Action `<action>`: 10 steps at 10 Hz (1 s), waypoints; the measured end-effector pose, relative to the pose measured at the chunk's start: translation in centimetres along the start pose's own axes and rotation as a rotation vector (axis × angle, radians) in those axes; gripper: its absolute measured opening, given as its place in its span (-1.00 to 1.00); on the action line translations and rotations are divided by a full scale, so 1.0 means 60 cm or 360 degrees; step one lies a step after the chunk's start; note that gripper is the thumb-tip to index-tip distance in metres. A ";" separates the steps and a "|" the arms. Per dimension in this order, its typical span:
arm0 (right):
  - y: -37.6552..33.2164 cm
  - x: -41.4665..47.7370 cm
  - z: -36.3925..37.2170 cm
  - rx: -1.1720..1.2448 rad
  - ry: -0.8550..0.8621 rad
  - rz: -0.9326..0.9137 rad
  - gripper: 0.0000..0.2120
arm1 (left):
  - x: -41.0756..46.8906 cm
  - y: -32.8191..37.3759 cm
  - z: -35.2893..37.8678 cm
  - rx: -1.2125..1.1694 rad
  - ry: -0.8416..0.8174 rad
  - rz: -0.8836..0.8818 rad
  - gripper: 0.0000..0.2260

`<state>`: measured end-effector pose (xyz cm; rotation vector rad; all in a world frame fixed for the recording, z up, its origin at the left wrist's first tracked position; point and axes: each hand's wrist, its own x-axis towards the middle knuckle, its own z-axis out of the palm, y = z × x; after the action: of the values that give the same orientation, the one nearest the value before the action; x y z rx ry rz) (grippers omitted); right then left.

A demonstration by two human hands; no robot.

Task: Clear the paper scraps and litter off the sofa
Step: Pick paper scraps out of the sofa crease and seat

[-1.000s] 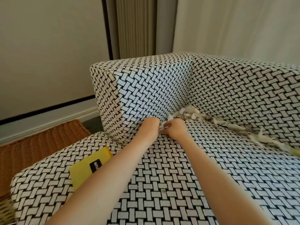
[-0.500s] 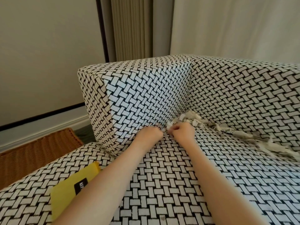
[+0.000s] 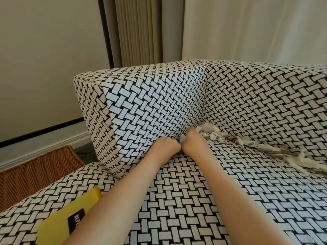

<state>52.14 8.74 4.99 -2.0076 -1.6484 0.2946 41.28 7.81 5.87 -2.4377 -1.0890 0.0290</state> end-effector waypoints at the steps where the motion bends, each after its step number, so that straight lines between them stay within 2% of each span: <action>1: -0.005 0.003 0.000 -0.0261 0.0011 0.0000 -0.82 | 0.003 0.002 0.004 -0.0015 0.0003 -0.0047 -0.74; 3: -0.004 0.003 0.001 -0.0399 -0.0016 -0.0116 -0.83 | 0.017 0.011 0.011 -0.0151 0.0086 -0.0215 -0.72; 5: 0.000 -0.001 0.005 -0.0584 -0.0013 -0.0308 -0.80 | 0.020 0.015 0.009 -0.0160 -0.0022 -0.0264 -0.71; 6: 0.013 0.004 -0.001 0.0042 0.0012 -0.0133 -0.79 | 0.022 0.013 0.001 -0.0191 -0.0049 -0.0239 -0.66; 7: 0.024 0.006 -0.026 0.1044 -0.0138 0.0260 -0.73 | 0.013 0.006 -0.008 -0.0176 -0.0131 -0.0175 -0.70; 8: 0.025 0.004 -0.045 0.1684 -0.0325 0.0539 -0.77 | -0.009 0.008 -0.009 -0.0448 -0.0091 -0.0272 -0.73; 9: 0.021 -0.004 -0.061 0.2128 -0.0469 0.0623 -0.93 | -0.007 0.018 -0.031 -0.1328 -0.0074 -0.0802 -0.67; 10: 0.020 -0.011 -0.074 0.2024 -0.0715 0.0617 -0.93 | 0.020 0.035 -0.047 -0.3323 0.0116 -0.1657 -0.73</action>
<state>55.15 6.84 8.01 -1.2153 -0.7855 1.5537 44.17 6.33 7.67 -2.1699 -2.9925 -2.5417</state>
